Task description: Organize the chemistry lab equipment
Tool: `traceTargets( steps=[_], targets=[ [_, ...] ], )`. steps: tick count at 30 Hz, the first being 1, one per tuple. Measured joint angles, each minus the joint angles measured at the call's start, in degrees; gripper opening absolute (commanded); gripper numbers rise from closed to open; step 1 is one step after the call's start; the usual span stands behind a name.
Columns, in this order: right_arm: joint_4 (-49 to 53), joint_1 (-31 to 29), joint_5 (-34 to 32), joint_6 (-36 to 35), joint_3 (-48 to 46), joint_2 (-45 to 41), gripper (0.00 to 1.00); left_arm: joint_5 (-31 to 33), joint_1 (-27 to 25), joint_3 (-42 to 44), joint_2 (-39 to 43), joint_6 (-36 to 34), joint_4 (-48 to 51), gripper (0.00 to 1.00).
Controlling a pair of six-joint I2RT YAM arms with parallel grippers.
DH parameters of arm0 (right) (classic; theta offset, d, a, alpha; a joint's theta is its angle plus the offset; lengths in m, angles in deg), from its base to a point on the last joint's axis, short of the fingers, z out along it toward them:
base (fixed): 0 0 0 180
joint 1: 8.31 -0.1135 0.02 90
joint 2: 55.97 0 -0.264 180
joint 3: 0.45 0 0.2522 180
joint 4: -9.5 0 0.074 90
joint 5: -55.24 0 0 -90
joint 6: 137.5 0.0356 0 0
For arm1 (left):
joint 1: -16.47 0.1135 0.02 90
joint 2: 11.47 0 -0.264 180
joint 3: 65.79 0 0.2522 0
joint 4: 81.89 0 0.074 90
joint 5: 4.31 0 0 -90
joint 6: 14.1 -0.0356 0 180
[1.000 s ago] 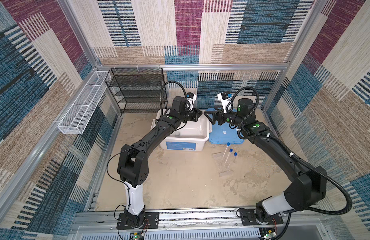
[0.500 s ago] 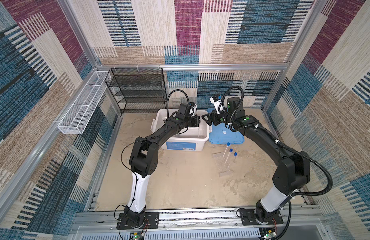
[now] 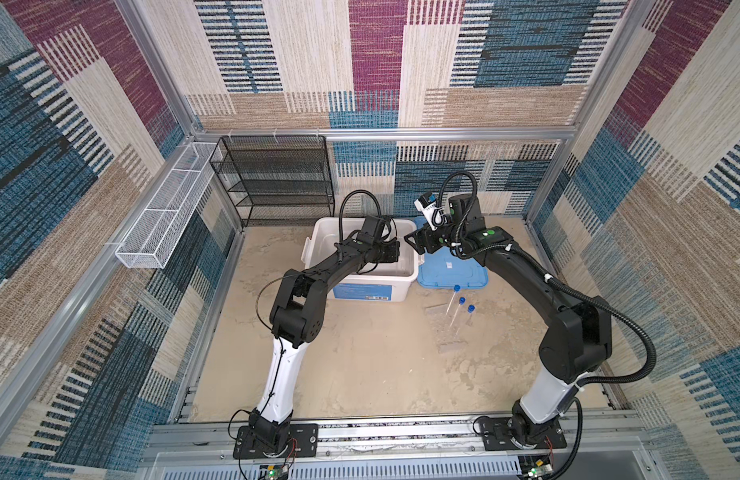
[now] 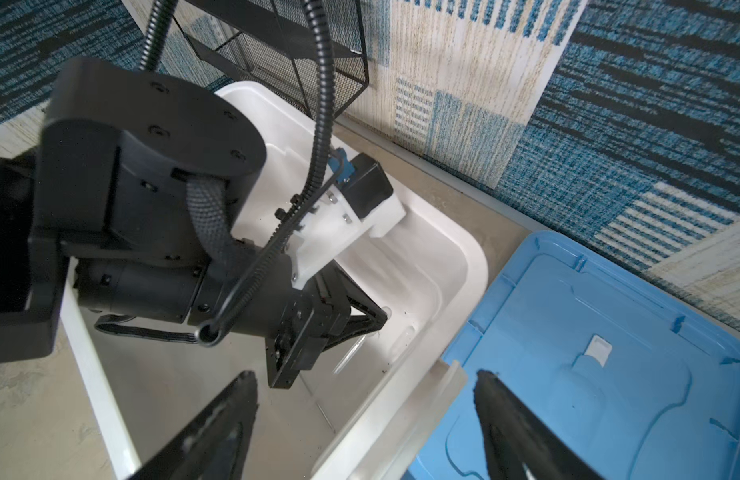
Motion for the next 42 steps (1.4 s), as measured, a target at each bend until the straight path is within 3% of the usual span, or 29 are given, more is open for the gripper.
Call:
traceTargets(
  steps=[12, 21, 27, 31, 33, 34, 41, 42],
  targets=[
    [-1.1, 0.0, 3.2, -0.9, -1.8, -0.9, 0.82, 0.7, 0.0, -0.5, -2.0, -0.1, 1.4, 0.09],
    [-1.1, 0.0, 3.2, -1.1, -1.9, -0.9, 0.83, 1.5, 0.0, 0.5, -2.1, -0.3, 1.4, 0.26],
    [-1.1, 0.0, 3.1, -1.1, -2.0, -1.0, 0.83, 1.5, 0.0, 1.0, -1.7, -0.4, 1.5, 0.41],
    [-1.2, 0.0, 3.1, -1.1, -2.3, -2.0, 0.85, 1.6, 0.0, 1.8, 0.8, -0.6, 1.6, 0.63],
    [-1.6, 0.0, 3.1, -0.9, -2.7, -3.0, 0.89, 1.7, 0.0, 2.2, 2.6, -0.7, 1.7, 0.7],
    [-1.9, 0.0, 3.1, -0.4, -2.9, -3.5, 1.0, 1.8, 0.0, 2.5, 3.7, -0.7, 1.7, 0.73],
    [-2.8, 0.0, 1.4, 3.0, -3.1, -5.1, 0.99, 3.4, 0.0, 7.7, 13.5, -0.6, -1.3, 0.99],
    [-2.8, 0.1, 0.3, 3.2, -3.1, -5.4, 0.99, 3.6, 0.0, 8.3, 14.8, -0.6, -1.7, 0.99]
  ],
)
